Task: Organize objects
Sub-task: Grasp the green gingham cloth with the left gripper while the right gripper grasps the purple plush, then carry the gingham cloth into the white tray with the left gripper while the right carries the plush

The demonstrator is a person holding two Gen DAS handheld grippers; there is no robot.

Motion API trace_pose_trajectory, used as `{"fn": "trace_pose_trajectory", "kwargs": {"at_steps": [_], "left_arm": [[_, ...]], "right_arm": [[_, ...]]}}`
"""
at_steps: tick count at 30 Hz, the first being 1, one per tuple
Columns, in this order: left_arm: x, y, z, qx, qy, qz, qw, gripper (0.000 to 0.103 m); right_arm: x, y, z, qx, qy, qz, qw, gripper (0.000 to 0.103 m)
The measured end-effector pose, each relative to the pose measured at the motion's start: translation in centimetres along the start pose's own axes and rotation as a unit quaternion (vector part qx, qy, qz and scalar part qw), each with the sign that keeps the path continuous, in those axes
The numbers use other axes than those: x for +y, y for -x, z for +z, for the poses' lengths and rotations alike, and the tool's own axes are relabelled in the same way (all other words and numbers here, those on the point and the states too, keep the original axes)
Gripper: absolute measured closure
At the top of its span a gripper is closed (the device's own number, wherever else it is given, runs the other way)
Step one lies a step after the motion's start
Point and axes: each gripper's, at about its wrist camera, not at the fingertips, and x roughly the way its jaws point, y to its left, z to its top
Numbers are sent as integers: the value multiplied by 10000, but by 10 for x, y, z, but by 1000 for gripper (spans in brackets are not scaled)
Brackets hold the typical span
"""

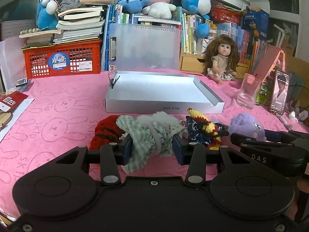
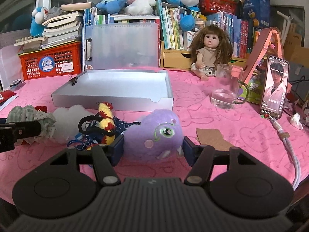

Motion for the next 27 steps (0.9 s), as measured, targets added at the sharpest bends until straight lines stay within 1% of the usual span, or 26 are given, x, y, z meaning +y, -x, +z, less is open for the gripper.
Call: {"fn": "trace_pose_trajectory", "kwargs": {"at_steps": [6, 10, 14, 22, 27], "left_arm": [[5, -5, 4, 50, 120, -87, 9999, 61], [11, -12, 12, 55, 227, -141, 9996, 62], [17, -18, 24, -26, 287, -152, 9995, 62], [24, -40, 54, -136, 392, -221, 9989, 62], [27, -57, 79, -283, 414, -257, 9984, 62]], "right_arm": [[-4, -1, 4, -21, -78, 39, 10000, 38], [-13, -7, 10, 58, -361, 250, 9990, 38], [-23, -14, 18, 100, -651, 366, 9972, 38], [-31, -28, 44, -67, -761, 462, 9960, 38], [-34, -50, 60, -42, -815, 440, 9957, 38]]}}
